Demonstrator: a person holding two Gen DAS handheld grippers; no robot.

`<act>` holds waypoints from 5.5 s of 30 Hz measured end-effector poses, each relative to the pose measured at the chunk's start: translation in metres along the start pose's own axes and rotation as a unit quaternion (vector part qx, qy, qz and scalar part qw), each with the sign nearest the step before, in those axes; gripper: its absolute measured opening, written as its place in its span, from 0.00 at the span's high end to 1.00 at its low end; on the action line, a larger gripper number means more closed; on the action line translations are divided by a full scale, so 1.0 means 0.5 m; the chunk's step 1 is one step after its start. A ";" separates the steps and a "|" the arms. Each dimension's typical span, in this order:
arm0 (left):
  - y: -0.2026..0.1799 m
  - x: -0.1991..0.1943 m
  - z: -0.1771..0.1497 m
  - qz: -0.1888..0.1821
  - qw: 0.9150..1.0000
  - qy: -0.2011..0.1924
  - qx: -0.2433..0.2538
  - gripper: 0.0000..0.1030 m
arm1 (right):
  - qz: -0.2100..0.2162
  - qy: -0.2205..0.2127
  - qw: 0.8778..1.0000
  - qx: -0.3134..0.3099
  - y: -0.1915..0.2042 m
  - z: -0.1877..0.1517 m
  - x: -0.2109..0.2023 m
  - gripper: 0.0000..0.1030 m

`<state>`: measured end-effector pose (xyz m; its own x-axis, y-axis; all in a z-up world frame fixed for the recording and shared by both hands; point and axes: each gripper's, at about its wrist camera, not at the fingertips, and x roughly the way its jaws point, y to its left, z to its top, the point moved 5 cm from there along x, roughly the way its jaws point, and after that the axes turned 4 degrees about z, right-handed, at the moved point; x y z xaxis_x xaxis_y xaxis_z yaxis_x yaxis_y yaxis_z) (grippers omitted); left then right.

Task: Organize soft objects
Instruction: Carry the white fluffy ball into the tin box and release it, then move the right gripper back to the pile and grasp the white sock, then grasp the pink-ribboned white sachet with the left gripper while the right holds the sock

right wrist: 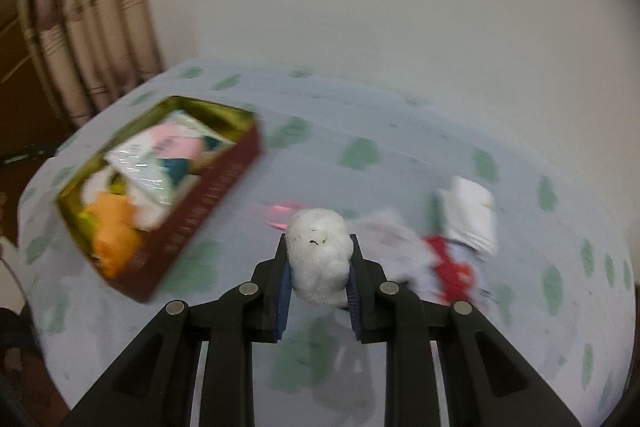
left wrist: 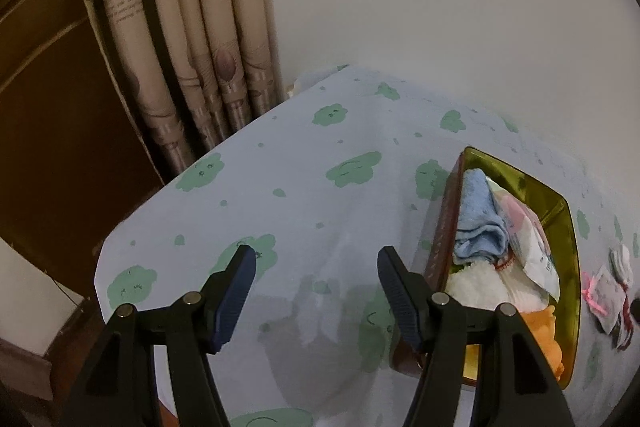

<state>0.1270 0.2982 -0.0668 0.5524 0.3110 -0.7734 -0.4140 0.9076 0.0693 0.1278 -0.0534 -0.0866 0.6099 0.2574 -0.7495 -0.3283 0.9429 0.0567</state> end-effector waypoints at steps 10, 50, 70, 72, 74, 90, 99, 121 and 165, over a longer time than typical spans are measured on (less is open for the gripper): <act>0.043 0.018 0.001 0.003 0.999 0.014 -0.036 0.37 | 0.072 0.005 0.995 -0.067 0.202 0.061 0.066 0.79; 0.026 0.042 -0.010 0.004 0.999 0.026 -0.028 0.37 | 0.013 -0.007 1.000 -0.005 0.087 0.098 0.117 0.46; -0.019 0.037 -0.017 -0.005 1.000 0.018 0.015 0.37 | -0.106 0.049 0.984 0.131 -0.339 0.005 0.150 0.36; -0.025 0.036 -0.018 -0.002 1.000 0.015 0.023 0.37 | -0.103 0.053 0.984 0.135 -0.351 0.003 0.169 0.35; -0.032 0.029 -0.020 -0.007 0.999 0.004 0.031 0.37 | -0.100 0.058 0.984 0.138 -0.359 0.003 0.187 0.35; -0.194 -0.085 -0.037 -0.066 0.988 -0.034 0.134 0.37 | -0.103 0.061 0.984 0.134 -0.396 -0.017 0.208 0.74; -0.398 -0.169 -0.097 -0.170 0.954 -0.045 0.241 0.36 | -0.136 0.052 0.974 0.175 -0.468 -0.135 0.106 0.74; -0.730 -0.115 -0.291 -0.224 0.865 -0.008 0.448 0.34 | -0.147 0.017 0.973 0.179 -0.463 -0.250 0.007 0.70; -0.843 -0.038 -0.150 -0.170 0.920 -0.017 0.352 0.34 | -0.129 0.011 0.974 0.188 -0.455 -0.247 0.008 0.65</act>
<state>0.2366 -0.1113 -0.1283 0.5909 -0.0276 -0.8063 0.3516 0.9083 0.2266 0.1161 -0.2930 -0.1841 0.6208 0.0002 -0.7839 0.1243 0.9873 0.0987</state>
